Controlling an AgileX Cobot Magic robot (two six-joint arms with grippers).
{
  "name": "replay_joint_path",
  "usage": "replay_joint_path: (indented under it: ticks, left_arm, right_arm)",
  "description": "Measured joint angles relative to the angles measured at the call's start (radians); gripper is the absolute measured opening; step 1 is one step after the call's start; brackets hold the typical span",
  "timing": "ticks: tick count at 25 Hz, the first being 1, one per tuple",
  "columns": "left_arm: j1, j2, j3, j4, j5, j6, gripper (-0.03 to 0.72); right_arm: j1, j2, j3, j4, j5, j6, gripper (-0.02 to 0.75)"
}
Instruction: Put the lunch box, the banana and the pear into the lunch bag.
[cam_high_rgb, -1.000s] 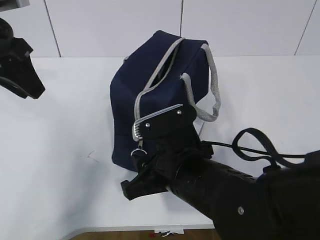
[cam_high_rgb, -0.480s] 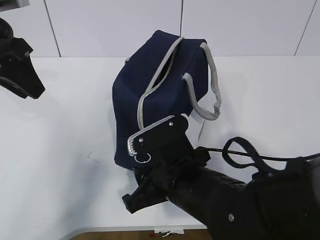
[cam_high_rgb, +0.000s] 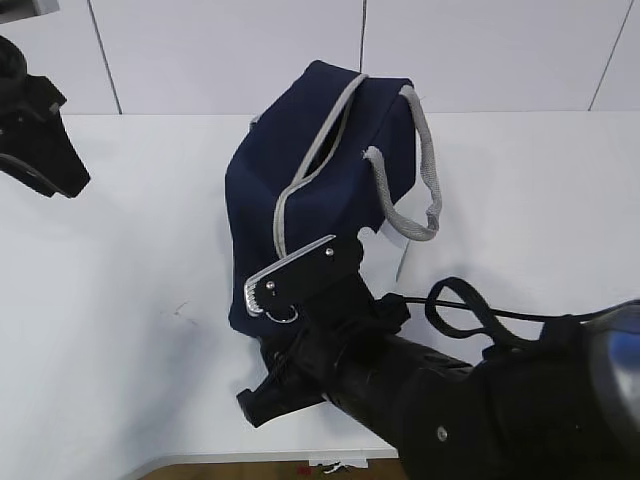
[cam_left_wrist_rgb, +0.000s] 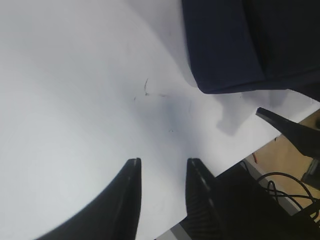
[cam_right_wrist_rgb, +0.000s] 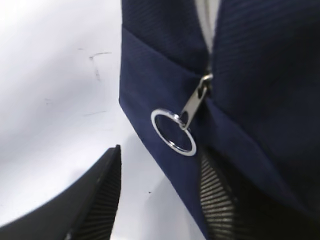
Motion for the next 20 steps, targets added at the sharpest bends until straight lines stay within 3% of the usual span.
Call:
replay_joint_path:
  ticks: [8, 20]
  left_arm:
    - [0.0, 0.0, 0.0, 0.0, 0.0, 0.0, 0.234]
    - [0.0, 0.0, 0.0, 0.0, 0.0, 0.0, 0.234]
  right_arm:
    - [0.0, 0.027, -0.027, -0.022, -0.012, 0.004, 0.381]
    - [0.0, 0.027, -0.027, -0.153, -0.022, 0.055, 0.378]
